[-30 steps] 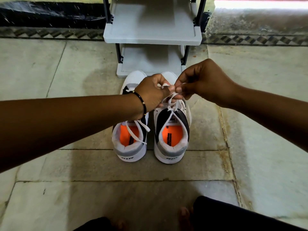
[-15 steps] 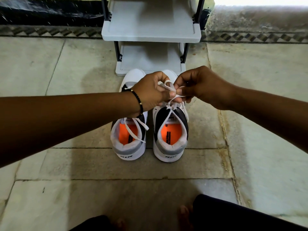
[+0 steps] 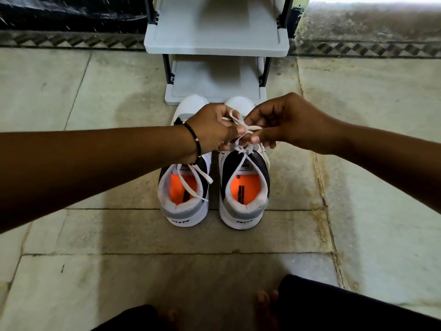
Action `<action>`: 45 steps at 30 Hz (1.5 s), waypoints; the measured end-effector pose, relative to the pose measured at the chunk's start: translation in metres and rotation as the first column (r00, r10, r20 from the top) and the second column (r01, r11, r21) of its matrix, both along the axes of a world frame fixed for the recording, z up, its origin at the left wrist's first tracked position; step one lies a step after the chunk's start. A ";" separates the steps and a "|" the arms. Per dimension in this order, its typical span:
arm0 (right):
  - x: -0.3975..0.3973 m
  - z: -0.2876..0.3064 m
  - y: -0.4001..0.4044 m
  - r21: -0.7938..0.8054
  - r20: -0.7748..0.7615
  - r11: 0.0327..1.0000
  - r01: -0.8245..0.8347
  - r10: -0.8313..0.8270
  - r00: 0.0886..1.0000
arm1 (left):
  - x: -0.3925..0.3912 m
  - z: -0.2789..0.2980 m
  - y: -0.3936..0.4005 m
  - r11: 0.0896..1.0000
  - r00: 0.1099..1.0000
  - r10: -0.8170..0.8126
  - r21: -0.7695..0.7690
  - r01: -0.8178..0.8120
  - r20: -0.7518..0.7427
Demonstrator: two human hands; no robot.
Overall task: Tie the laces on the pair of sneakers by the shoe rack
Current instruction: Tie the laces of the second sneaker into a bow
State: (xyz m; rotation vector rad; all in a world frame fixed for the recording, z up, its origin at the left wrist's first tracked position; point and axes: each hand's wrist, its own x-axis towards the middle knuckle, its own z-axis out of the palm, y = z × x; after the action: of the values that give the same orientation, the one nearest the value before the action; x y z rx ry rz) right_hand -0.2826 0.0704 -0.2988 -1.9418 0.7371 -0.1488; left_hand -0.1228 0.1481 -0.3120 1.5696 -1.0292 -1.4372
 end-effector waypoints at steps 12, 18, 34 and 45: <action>0.002 0.008 -0.004 -0.156 -0.073 0.988 -0.010 -0.002 0.997 | -0.004 0.007 0.002 0.993 0.995 -0.078 -0.081 0.082 0.058; -0.004 0.002 -0.007 -0.302 -0.005 0.953 0.037 -0.041 0.999 | 0.002 0.003 -0.003 0.988 0.992 -0.062 0.136 0.077 -0.114; 0.009 0.003 0.007 -0.461 -0.214 0.885 -0.062 -0.043 0.976 | 0.001 -0.004 0.000 0.991 0.960 -0.050 -0.108 0.083 0.274; 0.009 0.007 0.014 -0.481 -0.210 0.877 -0.017 -0.097 0.973 | -0.006 -0.009 -0.001 0.993 0.897 -0.060 -0.061 0.097 0.438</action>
State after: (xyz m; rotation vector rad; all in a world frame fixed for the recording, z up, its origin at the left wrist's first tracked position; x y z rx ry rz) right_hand -0.2737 0.0849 -0.2919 -2.4491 0.9614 -0.1448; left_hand -0.1288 0.1467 -0.3210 1.8535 -1.4052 -1.0964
